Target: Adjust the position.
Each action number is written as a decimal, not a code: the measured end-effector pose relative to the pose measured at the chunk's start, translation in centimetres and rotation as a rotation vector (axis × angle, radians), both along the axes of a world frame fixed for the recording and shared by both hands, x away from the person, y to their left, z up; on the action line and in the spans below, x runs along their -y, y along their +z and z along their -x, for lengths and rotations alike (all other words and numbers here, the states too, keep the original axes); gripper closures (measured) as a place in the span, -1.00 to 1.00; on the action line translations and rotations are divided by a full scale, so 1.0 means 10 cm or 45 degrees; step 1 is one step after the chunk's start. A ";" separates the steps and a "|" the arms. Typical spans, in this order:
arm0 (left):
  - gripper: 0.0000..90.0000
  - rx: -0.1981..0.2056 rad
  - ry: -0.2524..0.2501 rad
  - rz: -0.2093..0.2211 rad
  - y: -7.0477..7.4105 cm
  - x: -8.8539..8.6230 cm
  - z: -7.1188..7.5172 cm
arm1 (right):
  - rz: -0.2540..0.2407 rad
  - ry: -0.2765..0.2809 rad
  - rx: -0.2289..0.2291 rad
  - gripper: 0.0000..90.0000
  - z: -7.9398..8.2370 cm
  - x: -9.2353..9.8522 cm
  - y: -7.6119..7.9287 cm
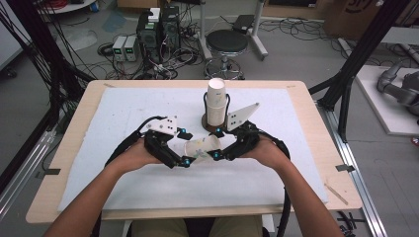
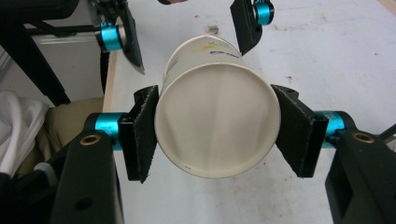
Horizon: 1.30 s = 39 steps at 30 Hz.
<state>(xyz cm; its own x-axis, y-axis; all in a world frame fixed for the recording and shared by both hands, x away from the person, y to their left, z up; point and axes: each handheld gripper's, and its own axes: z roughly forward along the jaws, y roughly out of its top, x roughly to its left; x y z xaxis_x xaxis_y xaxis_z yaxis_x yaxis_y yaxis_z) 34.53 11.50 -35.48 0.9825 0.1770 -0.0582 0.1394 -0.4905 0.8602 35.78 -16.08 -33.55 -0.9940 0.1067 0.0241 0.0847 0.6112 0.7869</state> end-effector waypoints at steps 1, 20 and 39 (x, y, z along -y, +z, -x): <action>-0.60 -0.003 0.003 0.028 -0.01 -0.02 0.00 | -0.011 0.000 -0.003 -0.17 0.01 0.02 0.00; -0.61 -0.019 0.045 0.345 -0.15 -0.13 0.13 | -0.244 -0.041 -0.040 -0.17 0.08 0.24 -0.20; -0.61 -0.034 0.034 0.368 -0.25 -0.05 0.13 | -0.416 -0.032 -0.094 -0.17 0.12 0.31 -0.33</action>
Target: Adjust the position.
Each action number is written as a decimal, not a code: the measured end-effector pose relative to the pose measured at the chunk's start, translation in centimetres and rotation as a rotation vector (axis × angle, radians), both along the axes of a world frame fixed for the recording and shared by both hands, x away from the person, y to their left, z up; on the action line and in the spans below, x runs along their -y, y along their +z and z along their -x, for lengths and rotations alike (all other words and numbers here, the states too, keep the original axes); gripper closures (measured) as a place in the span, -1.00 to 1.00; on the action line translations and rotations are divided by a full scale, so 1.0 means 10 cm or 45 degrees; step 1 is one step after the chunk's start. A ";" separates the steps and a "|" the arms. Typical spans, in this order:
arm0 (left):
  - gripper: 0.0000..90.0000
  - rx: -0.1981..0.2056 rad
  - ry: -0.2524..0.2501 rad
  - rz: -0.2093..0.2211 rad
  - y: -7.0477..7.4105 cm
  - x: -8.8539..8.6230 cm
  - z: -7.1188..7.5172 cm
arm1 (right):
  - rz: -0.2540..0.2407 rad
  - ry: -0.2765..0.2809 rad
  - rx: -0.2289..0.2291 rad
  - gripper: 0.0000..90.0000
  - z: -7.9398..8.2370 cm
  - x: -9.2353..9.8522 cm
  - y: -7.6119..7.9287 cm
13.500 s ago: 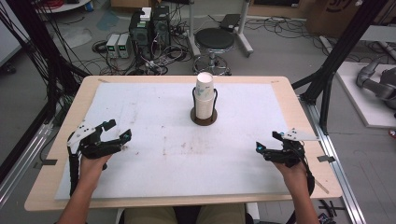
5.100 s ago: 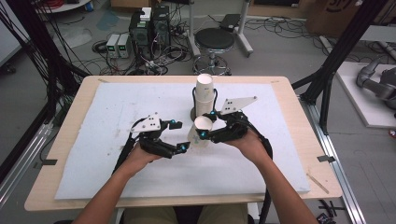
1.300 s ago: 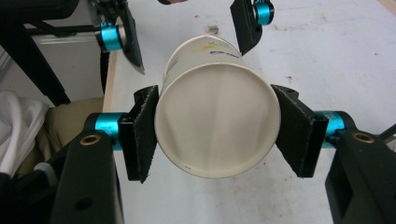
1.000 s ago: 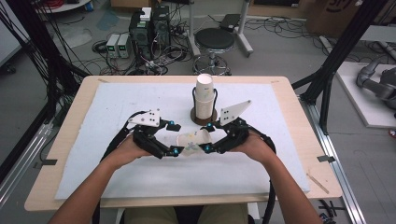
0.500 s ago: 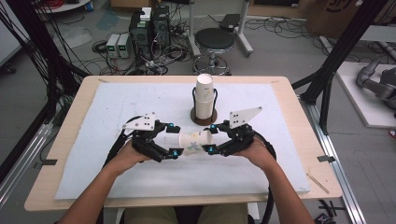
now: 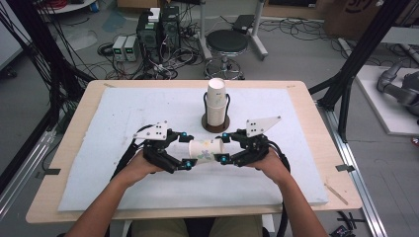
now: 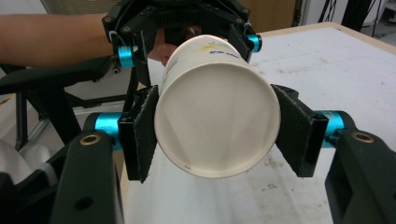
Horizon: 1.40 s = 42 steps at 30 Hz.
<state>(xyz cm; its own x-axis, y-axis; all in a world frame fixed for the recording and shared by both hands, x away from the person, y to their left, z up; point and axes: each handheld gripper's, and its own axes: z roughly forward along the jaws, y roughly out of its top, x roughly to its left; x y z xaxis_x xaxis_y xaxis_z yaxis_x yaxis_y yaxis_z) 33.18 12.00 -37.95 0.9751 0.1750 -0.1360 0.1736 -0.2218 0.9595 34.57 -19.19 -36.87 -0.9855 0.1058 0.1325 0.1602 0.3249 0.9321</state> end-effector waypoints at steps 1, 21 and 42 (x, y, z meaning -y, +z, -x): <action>-0.61 0.004 -0.001 -0.001 0.00 0.00 0.00 | -0.017 0.007 -0.004 -0.17 -0.01 0.00 0.00; -0.29 0.017 0.019 0.029 -0.03 -0.05 -0.01 | -0.041 0.006 -0.142 -0.27 -0.05 -0.01 -0.13; -0.27 0.048 0.018 -0.386 0.40 -0.02 -0.09 | 0.231 -0.138 0.060 -0.55 0.03 -0.13 0.20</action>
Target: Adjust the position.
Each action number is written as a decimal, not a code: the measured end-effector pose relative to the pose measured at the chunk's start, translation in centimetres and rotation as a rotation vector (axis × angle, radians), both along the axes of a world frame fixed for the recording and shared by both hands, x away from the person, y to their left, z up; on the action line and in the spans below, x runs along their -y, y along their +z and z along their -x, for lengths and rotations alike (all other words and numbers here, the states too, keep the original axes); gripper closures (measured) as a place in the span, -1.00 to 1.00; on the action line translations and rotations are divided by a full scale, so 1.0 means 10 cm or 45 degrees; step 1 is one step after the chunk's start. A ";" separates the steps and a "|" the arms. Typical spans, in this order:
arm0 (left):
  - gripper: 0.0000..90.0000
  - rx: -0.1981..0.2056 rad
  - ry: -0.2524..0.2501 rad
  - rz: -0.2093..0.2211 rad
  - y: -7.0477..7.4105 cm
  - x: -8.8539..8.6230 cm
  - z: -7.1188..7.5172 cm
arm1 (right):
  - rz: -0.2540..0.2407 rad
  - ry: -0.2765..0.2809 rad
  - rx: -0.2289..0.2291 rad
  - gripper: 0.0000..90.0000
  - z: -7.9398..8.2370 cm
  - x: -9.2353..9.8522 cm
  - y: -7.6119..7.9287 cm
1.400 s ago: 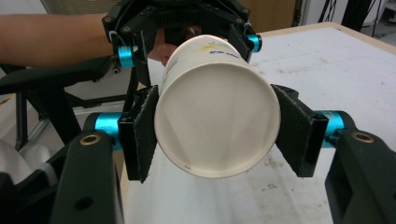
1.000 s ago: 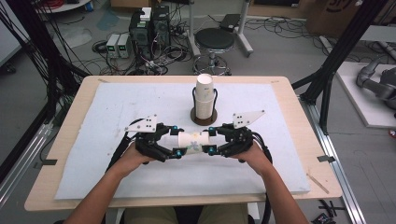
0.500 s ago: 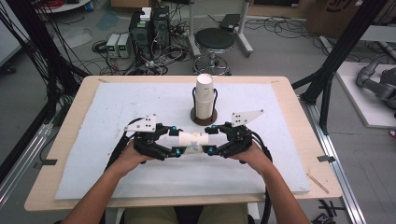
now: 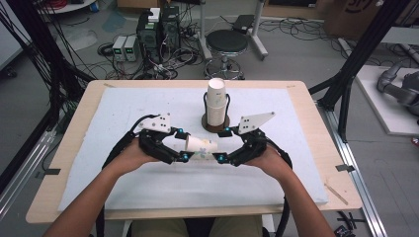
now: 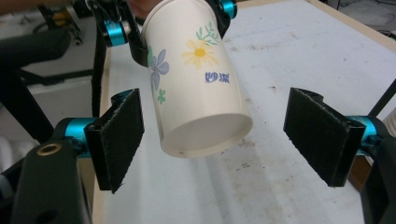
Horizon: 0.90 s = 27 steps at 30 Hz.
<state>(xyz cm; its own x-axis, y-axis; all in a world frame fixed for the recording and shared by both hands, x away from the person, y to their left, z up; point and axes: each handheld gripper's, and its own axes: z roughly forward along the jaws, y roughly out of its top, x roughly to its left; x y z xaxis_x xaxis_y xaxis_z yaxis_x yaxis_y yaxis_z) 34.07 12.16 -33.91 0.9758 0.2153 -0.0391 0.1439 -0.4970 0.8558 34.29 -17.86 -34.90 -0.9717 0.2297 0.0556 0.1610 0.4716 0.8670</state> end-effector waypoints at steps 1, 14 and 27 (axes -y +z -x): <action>-0.27 0.001 -0.003 -0.017 0.02 0.01 0.00 | 0.017 0.004 0.001 -0.55 0.00 -0.01 0.01; -0.26 0.021 -0.046 -0.209 0.21 0.08 -0.04 | 0.139 0.021 0.072 -0.55 -0.03 -0.12 0.06; -0.25 0.052 -0.075 -0.363 0.31 0.15 -0.07 | 0.257 0.059 0.126 -0.55 -0.03 -0.26 0.14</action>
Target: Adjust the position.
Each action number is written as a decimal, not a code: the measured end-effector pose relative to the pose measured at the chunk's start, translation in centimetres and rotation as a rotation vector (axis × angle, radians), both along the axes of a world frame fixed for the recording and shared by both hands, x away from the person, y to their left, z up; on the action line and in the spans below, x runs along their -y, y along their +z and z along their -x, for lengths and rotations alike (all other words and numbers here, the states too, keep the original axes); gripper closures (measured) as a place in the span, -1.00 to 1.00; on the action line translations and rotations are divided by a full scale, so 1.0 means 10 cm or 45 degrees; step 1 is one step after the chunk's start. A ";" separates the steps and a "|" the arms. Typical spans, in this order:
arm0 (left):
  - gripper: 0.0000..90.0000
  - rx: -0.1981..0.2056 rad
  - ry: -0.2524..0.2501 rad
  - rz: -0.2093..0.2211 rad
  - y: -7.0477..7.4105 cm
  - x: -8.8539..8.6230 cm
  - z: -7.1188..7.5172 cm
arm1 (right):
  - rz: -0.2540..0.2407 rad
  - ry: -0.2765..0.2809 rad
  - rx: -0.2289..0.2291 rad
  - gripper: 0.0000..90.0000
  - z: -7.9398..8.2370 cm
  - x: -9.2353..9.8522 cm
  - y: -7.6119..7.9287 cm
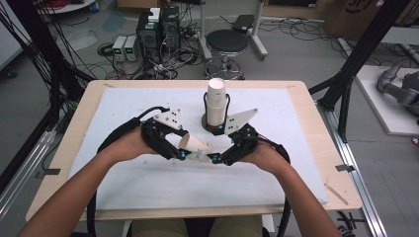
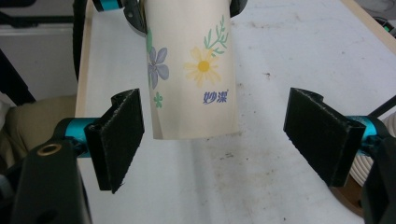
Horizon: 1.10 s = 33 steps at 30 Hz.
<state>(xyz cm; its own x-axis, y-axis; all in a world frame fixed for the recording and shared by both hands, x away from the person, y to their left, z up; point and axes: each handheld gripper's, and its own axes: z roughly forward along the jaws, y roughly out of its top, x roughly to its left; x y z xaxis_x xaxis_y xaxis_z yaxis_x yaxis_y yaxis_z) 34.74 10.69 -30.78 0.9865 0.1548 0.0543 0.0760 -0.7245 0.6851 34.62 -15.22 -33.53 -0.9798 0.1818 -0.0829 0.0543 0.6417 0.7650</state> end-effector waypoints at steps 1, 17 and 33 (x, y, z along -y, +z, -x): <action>-0.25 -0.004 0.001 0.003 0.01 0.01 0.00 | 0.008 0.009 -0.003 -0.55 0.00 -0.02 0.00; -0.26 0.004 -0.011 -0.144 0.07 0.16 -0.02 | 0.187 0.053 0.015 -0.54 -0.02 -0.34 -0.02; -0.29 -0.014 -0.005 -0.137 0.01 0.23 -0.01 | 0.268 0.090 -0.018 -0.20 -0.03 -0.48 -0.12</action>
<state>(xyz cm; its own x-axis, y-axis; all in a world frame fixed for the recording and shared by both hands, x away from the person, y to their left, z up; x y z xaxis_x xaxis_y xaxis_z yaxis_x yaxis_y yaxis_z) 34.84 8.38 -30.73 0.9877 0.1445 0.0595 0.0799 -0.7940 0.6027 34.90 -10.39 -34.71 -0.9909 0.0927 -0.0979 0.0133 0.7898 0.6132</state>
